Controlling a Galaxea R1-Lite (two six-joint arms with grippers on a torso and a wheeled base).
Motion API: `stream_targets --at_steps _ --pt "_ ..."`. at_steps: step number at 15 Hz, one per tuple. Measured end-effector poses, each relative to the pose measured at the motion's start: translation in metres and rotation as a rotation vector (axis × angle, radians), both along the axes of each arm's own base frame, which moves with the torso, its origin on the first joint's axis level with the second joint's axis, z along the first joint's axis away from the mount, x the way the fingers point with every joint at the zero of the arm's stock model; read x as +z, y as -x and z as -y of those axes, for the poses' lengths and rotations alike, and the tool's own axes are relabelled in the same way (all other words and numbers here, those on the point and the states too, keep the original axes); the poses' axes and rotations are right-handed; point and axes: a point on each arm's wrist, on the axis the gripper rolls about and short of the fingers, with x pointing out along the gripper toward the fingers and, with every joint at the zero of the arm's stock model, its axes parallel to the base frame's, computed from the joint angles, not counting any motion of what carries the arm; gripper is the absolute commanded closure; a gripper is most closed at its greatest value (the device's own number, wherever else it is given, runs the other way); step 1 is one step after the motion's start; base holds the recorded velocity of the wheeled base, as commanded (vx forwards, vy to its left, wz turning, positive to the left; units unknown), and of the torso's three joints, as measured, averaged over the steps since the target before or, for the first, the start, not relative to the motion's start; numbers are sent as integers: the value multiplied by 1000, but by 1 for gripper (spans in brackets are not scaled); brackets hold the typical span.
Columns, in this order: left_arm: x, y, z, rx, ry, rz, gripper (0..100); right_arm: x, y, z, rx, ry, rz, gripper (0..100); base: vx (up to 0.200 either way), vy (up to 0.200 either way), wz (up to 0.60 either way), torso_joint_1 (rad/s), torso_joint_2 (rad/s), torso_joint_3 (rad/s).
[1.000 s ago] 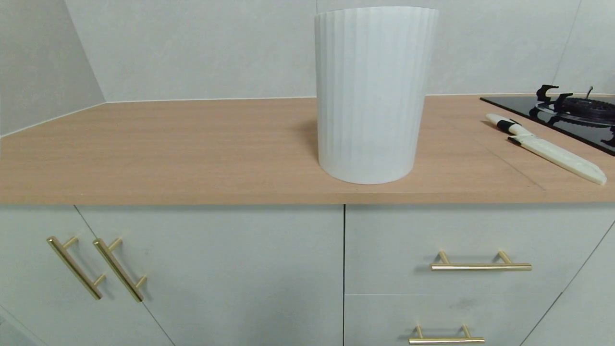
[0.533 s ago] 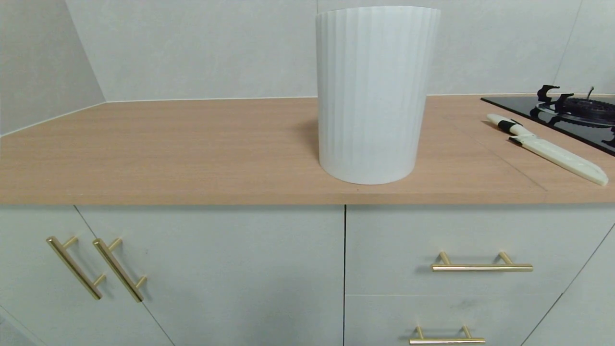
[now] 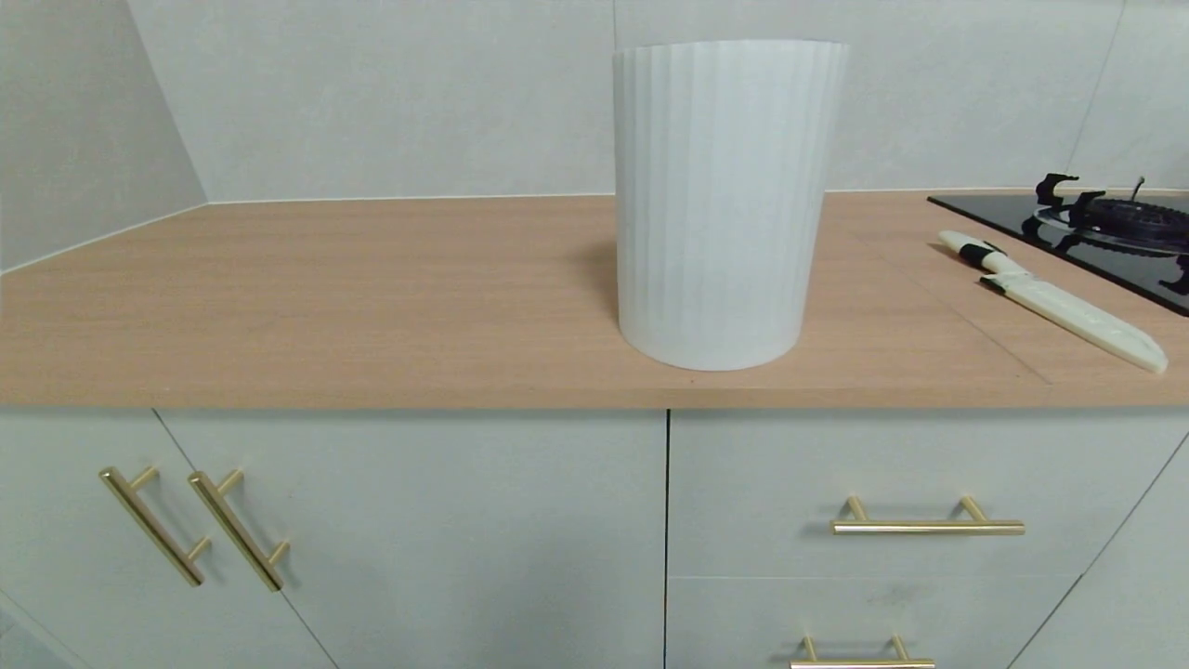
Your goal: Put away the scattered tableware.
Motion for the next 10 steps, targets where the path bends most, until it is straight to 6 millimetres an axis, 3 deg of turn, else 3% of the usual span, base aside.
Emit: stream_targets --at_steps 10 --pt "0 0 0 0 0 0 0 0 0 0 0 0 0 0 0 0 0 162 -453 -289"
